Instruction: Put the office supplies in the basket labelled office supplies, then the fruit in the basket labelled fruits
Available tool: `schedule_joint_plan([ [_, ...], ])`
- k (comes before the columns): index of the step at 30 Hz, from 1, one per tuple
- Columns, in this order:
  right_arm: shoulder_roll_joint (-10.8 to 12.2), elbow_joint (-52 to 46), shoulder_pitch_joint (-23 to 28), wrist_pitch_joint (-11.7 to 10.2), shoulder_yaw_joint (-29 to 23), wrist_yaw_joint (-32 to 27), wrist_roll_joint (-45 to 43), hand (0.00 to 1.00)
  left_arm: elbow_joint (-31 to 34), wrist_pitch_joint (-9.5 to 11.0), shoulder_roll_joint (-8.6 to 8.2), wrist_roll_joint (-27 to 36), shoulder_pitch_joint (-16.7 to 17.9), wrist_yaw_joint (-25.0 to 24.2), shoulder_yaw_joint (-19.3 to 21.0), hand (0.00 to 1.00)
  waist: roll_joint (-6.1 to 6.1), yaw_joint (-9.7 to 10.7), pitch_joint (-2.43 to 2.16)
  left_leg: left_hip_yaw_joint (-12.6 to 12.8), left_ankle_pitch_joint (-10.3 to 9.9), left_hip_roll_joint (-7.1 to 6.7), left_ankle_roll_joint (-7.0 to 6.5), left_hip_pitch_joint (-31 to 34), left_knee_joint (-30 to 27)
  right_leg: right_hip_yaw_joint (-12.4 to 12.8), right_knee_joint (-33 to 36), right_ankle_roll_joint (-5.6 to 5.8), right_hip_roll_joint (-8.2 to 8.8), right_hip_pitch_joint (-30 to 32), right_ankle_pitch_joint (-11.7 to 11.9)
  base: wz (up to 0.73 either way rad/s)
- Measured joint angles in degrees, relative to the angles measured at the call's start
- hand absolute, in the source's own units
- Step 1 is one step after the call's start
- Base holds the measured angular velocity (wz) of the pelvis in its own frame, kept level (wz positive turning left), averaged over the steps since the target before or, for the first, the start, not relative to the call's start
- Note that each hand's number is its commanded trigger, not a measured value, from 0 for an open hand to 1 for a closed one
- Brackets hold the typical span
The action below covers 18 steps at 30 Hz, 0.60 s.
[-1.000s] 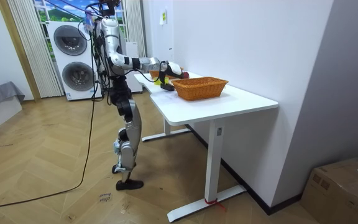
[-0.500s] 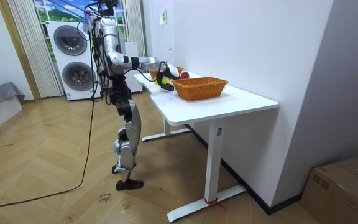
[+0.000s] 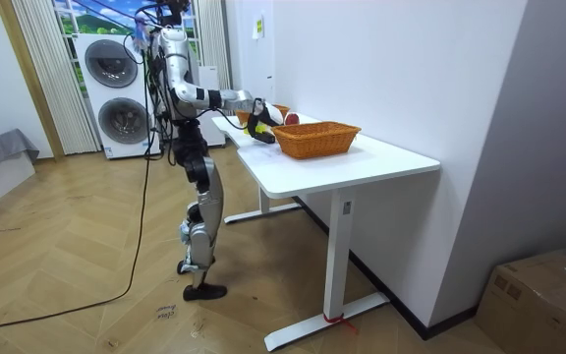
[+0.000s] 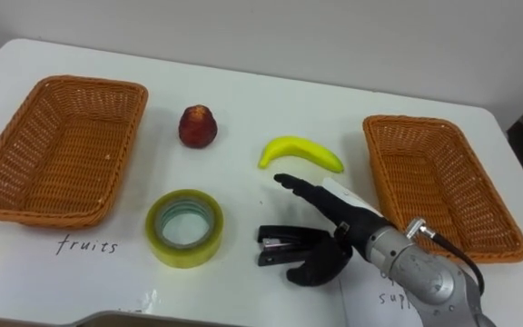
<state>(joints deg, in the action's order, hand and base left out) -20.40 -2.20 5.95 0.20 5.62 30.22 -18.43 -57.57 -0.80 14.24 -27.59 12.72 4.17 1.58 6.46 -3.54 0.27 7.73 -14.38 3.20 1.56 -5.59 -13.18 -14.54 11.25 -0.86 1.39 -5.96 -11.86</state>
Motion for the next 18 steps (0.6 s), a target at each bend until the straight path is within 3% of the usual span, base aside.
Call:
schedule_joint_plan([
  [5,0.13,0.57,0.02,0.29,0.02,0.01,-3.33,0.00,0.50,-0.20,0.00,-0.16,0.08,0.00,0.01,0.00,-0.03,-0.10,0.00,0.00,0.00,0.02,0.00,0.06,0.01,0.05,-0.61,0.02,-0.11,0.11,0.15,0.00],
  [10,0.37,1.34,-0.09,1.76,-0.09,0.41,-9.98,0.00,2.56,-1.75,0.00,-0.67,0.55,-0.58,-0.01,0.00,-0.17,-0.46,-0.12,-0.08,-0.01,0.06,0.00,-0.12,0.09,0.17,-0.39,0.04,-0.12,-0.01,0.23,-0.01],
  [18,0.37,3.92,-1.23,3.27,-0.01,0.49,-11.45,0.00,3.72,-1.92,-0.01,-0.74,0.20,-0.63,-0.02,0.00,-0.07,-1.29,-0.11,-0.47,-0.01,0.07,-0.03,-0.74,-0.04,-0.55,0.01,0.03,-0.03,-0.96,0.32,0.03],
])
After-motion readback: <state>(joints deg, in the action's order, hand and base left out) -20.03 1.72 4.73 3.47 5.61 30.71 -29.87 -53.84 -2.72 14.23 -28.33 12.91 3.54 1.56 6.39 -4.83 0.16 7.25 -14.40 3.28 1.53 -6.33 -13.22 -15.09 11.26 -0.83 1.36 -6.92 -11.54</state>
